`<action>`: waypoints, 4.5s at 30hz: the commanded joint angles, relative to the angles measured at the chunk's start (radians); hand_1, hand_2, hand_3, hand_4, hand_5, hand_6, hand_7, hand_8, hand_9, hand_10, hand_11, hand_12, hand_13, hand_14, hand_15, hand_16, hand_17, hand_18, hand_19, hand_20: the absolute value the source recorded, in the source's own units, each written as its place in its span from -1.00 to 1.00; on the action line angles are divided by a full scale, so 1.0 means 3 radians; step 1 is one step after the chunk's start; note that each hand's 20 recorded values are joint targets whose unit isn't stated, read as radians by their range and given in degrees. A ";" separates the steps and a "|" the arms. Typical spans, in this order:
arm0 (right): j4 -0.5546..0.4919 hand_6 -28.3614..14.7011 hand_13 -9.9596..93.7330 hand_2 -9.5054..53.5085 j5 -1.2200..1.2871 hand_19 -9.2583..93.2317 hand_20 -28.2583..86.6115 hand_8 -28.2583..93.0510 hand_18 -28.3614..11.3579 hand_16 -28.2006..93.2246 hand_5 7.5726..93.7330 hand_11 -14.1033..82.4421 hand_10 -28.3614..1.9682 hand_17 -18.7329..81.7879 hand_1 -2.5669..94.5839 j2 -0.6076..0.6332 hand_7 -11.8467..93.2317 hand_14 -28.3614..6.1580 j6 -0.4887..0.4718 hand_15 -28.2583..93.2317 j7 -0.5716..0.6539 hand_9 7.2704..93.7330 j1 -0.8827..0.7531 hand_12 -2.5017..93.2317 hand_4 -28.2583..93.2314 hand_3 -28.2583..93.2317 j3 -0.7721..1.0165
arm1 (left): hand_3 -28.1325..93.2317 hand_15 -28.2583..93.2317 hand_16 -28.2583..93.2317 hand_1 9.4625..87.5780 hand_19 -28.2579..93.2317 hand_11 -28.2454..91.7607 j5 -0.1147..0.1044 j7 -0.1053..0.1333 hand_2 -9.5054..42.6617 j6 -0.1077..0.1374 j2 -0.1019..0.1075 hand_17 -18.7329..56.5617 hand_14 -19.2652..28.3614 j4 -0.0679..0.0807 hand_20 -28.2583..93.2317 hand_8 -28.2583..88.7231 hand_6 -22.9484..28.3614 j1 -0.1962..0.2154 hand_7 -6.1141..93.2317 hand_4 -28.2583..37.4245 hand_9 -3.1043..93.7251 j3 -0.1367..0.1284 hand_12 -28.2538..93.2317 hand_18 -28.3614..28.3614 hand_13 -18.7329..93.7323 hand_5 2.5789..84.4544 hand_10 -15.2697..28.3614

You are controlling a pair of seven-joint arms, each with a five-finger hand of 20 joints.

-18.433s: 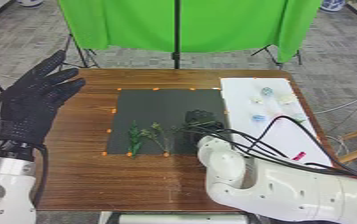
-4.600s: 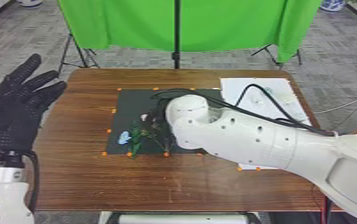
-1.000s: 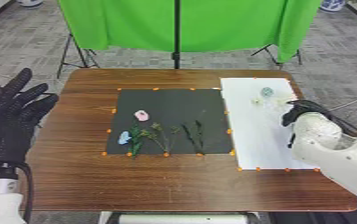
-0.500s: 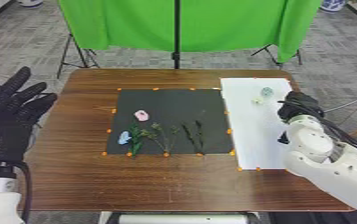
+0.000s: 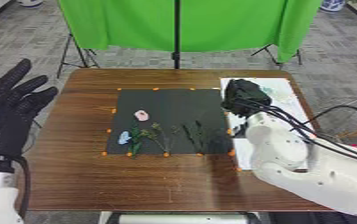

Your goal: Arrange flowers

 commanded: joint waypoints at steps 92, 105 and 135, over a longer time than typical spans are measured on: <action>0.0728 0.26 0.75 -1.00 0.0120 0.90 -0.43 -0.75 -0.65 -0.24 0.35 -0.12 0.04 0.15 -0.24 -0.1487 -0.39 0.23 0.0014 0.38 0.0184 0.71 0.1202 -0.60 -0.98 0.68 -0.0985 | 0.72 0.35 -0.70 -0.73 0.42 -0.11 0.0043 -0.0045 -0.35 -0.0051 -0.0009 -0.73 0.96 -0.0033 -0.34 -0.65 0.18 -0.0057 -0.66 -1.00 -0.33 -0.0013 -0.35 0.86 -0.25 -0.28 0.55; 0.0979 0.17 0.50 -0.96 0.0702 0.84 -0.47 -0.73 -0.81 -0.31 0.08 -0.36 -0.39 0.01 -0.29 -0.0515 -0.48 -0.15 -0.0880 0.38 0.0159 0.29 0.0821 -0.67 -0.93 0.70 -0.0194 | 0.72 0.36 -0.70 -0.73 0.42 -0.11 -0.0022 0.0009 -0.35 -0.0020 0.0013 -0.73 0.96 -0.0001 -0.34 -0.65 0.18 0.0005 -0.66 -1.00 -0.33 0.0022 -0.34 0.86 -0.25 -0.28 0.55; 0.1720 0.30 0.45 -0.97 0.0967 0.84 -0.42 -0.75 -0.75 -0.35 -0.05 -0.42 -0.33 -0.01 -0.27 -0.0470 -0.46 -0.10 -0.1171 0.39 0.0007 0.17 0.0899 -0.67 -0.96 0.73 -0.0559 | 0.72 0.35 -0.70 -0.74 0.42 -0.11 -0.0152 0.0087 -0.35 -0.0081 -0.0036 -0.73 0.96 0.0133 -0.34 -0.65 0.17 -0.0102 -0.66 -1.00 -0.33 0.0084 -0.34 0.86 -0.25 -0.28 0.54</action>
